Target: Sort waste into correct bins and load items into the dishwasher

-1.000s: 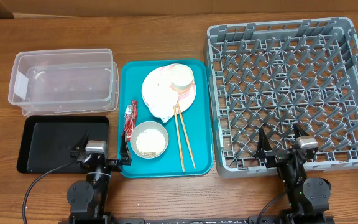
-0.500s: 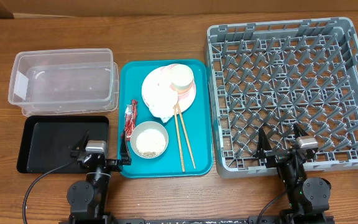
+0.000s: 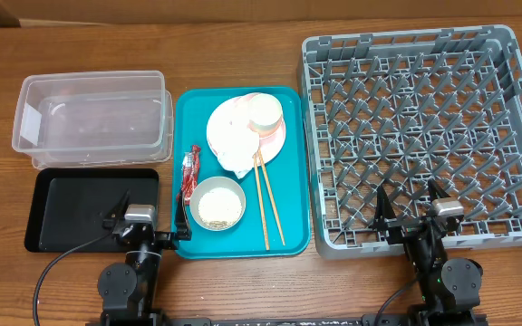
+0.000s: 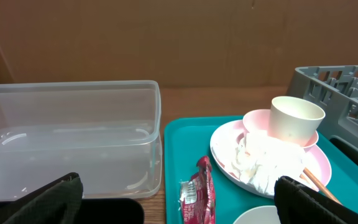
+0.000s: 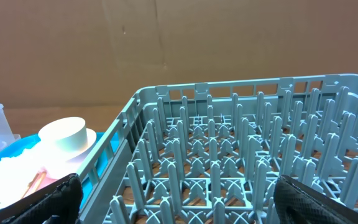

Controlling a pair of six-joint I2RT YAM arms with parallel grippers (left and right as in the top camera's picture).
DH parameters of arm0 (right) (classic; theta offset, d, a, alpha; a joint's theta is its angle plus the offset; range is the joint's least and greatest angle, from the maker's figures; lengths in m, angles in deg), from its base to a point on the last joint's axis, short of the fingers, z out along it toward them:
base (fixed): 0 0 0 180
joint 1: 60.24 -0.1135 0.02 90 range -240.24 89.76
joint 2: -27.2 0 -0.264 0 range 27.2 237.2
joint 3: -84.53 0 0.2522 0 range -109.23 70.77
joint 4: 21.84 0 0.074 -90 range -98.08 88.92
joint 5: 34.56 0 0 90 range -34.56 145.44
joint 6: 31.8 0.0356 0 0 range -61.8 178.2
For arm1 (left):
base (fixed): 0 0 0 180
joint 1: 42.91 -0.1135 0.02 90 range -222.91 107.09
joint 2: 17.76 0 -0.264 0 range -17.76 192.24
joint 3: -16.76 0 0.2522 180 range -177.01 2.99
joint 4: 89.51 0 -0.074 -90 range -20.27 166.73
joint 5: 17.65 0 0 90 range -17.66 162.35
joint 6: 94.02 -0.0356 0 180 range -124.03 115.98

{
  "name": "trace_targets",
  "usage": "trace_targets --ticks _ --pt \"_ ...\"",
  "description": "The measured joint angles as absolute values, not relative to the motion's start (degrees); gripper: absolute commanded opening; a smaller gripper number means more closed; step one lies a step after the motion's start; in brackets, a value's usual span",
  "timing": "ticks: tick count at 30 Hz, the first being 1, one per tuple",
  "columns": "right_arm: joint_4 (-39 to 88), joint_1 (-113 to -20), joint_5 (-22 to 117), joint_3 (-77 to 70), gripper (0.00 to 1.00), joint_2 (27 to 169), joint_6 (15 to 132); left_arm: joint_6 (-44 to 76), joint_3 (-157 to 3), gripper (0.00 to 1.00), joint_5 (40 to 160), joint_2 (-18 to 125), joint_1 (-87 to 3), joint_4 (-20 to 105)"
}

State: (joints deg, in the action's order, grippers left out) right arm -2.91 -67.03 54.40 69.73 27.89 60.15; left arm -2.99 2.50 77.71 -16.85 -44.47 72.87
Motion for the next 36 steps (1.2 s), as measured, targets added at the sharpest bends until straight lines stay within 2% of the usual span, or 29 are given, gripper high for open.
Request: trace_targets --ticks 29,33,36 --pt "-2.88 -67.03 54.38 69.73 1.0 27.89 60.15 -2.48 2.5 1.0 78.5 -16.85 -44.47 73.02" --pt "-2.93 -67.03 54.38 69.73 1.0 27.89 60.15 0.34 2.48 1.0 83.07 -16.85 -44.47 75.32" --pt "-2.88 -67.03 54.4 69.73 1.0 27.89 60.15 1.65 1.04 1.0 88.44 -16.87 -44.39 72.08"
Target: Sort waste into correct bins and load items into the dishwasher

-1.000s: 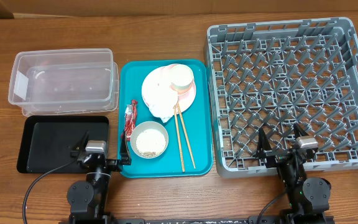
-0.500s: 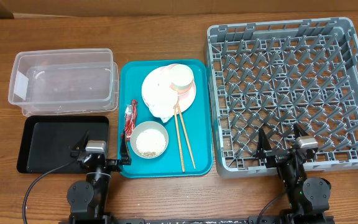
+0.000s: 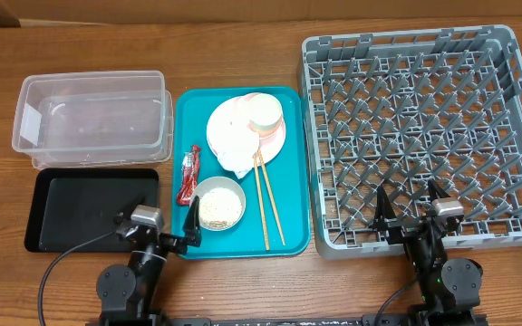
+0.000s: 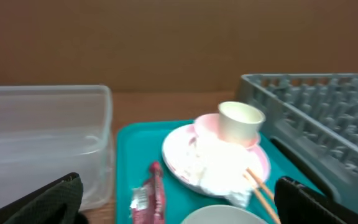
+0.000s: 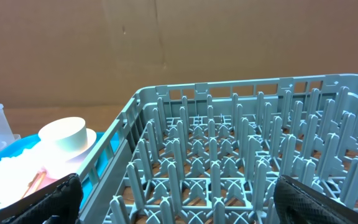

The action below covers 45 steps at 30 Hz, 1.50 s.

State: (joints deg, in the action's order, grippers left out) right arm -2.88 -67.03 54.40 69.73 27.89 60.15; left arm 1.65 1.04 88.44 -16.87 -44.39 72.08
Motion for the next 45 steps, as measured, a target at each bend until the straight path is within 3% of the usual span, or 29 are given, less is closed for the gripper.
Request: trace_targets --ticks 7,11,18,24,25,26,30,32,45 --pt "-2.93 -67.03 54.4 69.73 1.0 27.87 60.13 2.04 -21.52 1.0 87.72 -9.64 -44.39 55.3" --pt "-2.93 -67.05 54.38 69.73 1.0 27.84 60.13 1.93 -37.43 1.0 87.63 5.44 -44.39 45.2" --pt "-2.95 -67.03 54.38 69.73 1.0 27.82 60.13 0.12 -78.98 1.0 88.79 45.38 -44.39 4.2" --pt "-2.91 -67.05 54.38 69.73 1.0 27.82 60.17 1.25 -86.78 1.0 91.76 63.43 -44.39 -3.0" --pt "-2.88 -67.03 54.4 69.73 1.0 27.82 60.13 1.58 -86.85 0.95 91.94 65.61 -44.39 -4.77" --pt "-2.91 -67.05 54.4 69.73 1.0 27.82 60.13 1.67 -86.83 0.8 92.01 67.56 -44.39 -5.62" --pt "-2.93 -67.05 54.35 69.73 1.0 27.82 60.11 2.19 -86.85 0.49 92.22 73.5 -44.39 -6.14" --pt "-2.91 -67.03 54.38 69.73 1.0 27.82 60.17 2.19 -86.85 0.04 91.72 76.72 -44.39 -7.0" --pt "-2.91 -67.03 54.4 69.73 1.0 27.82 60.13 3.64 -81.23 0.04 87.26 80.08 -38.62 -0.94"
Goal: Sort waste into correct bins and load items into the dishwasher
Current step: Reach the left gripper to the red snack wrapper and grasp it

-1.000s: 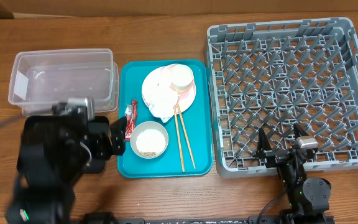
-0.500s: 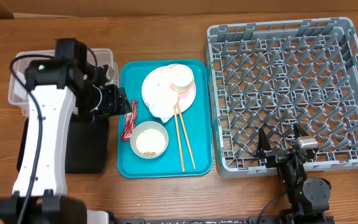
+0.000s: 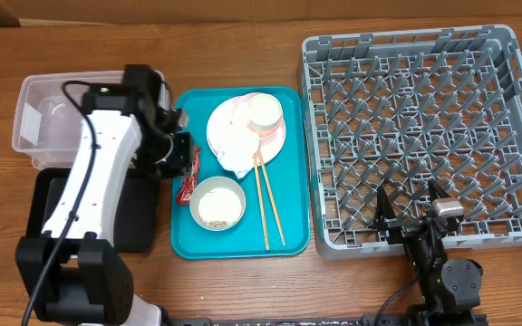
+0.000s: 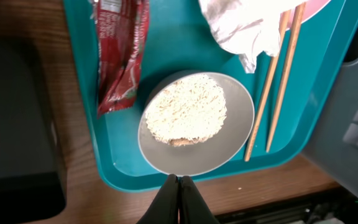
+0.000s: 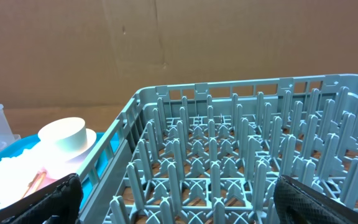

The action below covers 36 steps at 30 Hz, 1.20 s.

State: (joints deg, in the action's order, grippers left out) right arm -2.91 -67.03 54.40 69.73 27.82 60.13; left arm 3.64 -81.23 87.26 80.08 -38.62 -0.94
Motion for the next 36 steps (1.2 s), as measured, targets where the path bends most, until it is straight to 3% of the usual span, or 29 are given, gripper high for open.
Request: trace_targets --ticks 4,10,14,36 --pt "-2.91 -67.03 54.4 69.73 1.0 27.82 60.15 6.94 -80.4 0.06 80.36 80.08 -35.1 1.66" --pt "-2.88 -67.03 54.38 69.73 1.0 27.82 60.13 10.67 -76.75 0.27 73.01 80.13 -33.54 9.94" --pt "-2.91 -67.03 54.38 69.73 1.0 27.82 60.11 11.09 -73.06 0.33 71.66 80.19 -33.54 16.11" --pt "-2.93 -67.03 54.42 69.73 1.0 27.82 60.15 11.09 -56.05 0.28 71.18 80.3 -33.54 41.26"
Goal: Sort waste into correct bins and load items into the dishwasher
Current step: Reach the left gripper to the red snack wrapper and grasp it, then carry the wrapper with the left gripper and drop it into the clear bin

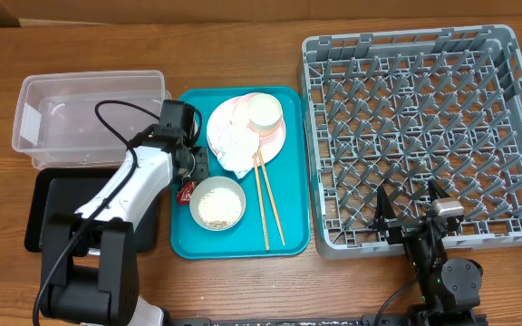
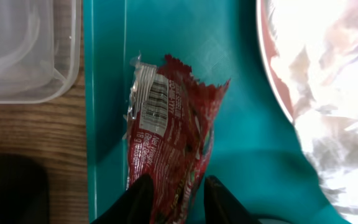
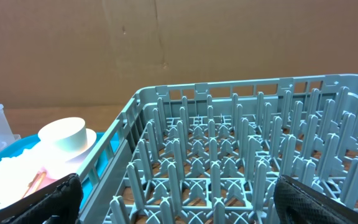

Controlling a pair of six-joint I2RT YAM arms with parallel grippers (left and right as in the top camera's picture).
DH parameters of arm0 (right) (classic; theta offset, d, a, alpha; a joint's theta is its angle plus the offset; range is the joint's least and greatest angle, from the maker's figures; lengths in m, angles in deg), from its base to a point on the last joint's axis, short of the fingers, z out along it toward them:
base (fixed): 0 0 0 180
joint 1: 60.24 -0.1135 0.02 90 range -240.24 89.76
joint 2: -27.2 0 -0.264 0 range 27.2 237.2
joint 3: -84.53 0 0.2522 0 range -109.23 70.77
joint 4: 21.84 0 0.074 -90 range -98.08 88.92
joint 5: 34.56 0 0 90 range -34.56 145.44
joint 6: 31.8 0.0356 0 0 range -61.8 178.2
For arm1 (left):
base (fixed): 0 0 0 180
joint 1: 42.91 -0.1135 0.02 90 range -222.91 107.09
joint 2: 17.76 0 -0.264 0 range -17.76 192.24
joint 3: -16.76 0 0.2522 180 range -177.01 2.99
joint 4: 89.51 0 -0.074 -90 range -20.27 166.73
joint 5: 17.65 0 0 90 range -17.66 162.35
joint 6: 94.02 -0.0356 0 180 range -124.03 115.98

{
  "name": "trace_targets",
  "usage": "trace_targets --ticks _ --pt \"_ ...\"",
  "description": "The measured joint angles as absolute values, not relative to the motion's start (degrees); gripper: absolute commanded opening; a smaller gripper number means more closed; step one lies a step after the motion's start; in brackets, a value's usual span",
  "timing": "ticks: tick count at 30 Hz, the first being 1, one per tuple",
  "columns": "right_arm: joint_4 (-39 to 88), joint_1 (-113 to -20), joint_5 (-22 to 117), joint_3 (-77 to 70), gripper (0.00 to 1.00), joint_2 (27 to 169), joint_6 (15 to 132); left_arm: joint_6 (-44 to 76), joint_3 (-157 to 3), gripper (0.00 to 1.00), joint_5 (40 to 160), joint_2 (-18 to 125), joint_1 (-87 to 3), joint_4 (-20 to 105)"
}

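A red snack wrapper lies flat at the left edge of the teal tray; only its end shows in the overhead view. My left gripper is open, low over the tray, with one finger on each side of the wrapper's lower part. The left arm reaches in from the front left. On the tray too are a bowl of noodles, chopsticks, and a pink plate carrying crumpled tissue and a cup. My right gripper rests open at the dish rack's front edge.
A clear plastic bin stands left of the tray, with a black tray in front of it. The grey dishwasher rack fills the right side. The plate's rim lies just right of the wrapper.
My left gripper was shut and high above the noodle bowl. Now it is open and low, straddling the red wrapper. The right arm has not moved.
Both arms rested at the table's front with grippers open. The left one then turned toward the tray, then stood raised over the tray's left side with its gripper shut. Now it is down at the wrapper with its gripper open.
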State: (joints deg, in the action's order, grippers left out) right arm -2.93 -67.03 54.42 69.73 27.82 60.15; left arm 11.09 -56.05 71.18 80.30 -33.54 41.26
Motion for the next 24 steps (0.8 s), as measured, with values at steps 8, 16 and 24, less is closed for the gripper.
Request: trace_targets --ticks 8,16,24 --pt "-2.91 -67.05 54.4 69.73 1.0 27.82 60.13 11.0 -54.46 0.04 70.56 80.3 -33.54 44.13" --pt "-2.93 -67.03 54.42 69.73 1.0 27.82 60.13 10.61 -59.16 0.04 70.61 80.19 -33.54 42.05" --pt "-2.91 -67.03 54.38 69.73 1.0 27.82 60.15 10.61 -74.19 0.04 69.89 73.59 -33.94 38.9"
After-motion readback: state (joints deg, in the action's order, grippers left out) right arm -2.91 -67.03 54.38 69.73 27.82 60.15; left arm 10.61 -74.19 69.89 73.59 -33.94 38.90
